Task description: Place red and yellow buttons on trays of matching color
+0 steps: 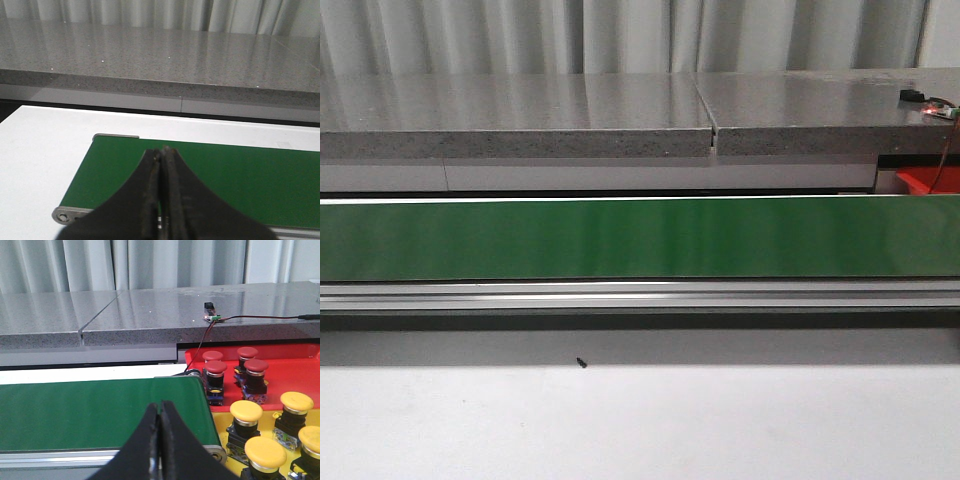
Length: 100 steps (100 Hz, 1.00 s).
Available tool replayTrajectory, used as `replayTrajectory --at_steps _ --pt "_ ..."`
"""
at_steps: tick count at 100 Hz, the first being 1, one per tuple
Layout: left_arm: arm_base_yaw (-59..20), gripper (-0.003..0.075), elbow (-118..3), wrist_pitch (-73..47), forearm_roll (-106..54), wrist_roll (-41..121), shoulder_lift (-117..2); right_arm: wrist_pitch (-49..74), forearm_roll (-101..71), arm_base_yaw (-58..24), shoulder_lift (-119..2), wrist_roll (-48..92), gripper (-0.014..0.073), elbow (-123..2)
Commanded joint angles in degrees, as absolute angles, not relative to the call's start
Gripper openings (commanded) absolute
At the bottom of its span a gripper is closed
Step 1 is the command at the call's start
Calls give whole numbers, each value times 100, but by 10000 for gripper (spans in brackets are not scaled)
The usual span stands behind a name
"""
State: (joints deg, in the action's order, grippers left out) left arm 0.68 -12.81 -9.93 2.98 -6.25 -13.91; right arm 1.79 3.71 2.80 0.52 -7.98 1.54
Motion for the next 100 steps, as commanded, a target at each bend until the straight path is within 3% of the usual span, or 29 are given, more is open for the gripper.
replayTrajectory --at_steps 1,52,100 --pt "125 -19 -1209 -292 290 -657 -1218 -309 436 277 179 -784 -66 73" --pt "2 -19 217 241 247 -657 238 -309 436 277 179 -784 -66 73" --pt "-8 -19 241 218 217 -657 227 -309 436 277 179 -784 -66 73"
